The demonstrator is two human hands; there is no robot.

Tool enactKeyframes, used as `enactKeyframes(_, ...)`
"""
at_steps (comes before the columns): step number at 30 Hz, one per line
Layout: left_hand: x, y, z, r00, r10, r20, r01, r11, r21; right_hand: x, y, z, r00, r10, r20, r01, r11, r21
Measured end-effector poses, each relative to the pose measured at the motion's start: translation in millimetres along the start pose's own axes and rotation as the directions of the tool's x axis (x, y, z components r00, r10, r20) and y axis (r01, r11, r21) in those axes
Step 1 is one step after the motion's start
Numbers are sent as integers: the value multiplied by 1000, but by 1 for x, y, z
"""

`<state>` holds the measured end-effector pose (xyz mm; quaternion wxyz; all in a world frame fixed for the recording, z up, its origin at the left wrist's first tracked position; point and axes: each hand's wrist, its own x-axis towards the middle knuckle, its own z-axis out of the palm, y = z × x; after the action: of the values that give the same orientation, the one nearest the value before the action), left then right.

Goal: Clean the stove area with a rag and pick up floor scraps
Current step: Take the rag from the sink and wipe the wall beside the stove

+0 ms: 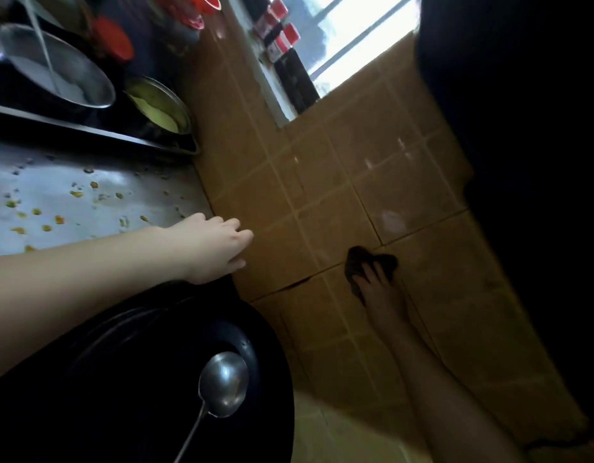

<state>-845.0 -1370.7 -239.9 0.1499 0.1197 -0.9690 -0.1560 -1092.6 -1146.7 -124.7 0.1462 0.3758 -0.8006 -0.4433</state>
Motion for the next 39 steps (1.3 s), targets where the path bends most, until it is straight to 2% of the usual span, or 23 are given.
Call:
enactKeyframes(11,15,-75,-6,999,-39,30,40,998,-38,91,-46,-40,999,-32,-15,33,997,76)
enactKeyframes(19,4,-88,4,992,-59,108,63,997,-39,102,-63,-36,998,-60,-17,62,991,118)
enactKeyframes(29,-2,-29,21,996,35,87,-29,997,-68,33,-24,13,997,-80,-5,80,983,164)
enactKeyframes(39,-33,61,32,990,105,96,-98,993,-71,-80,9,57,998,4,62,-8,997,73)
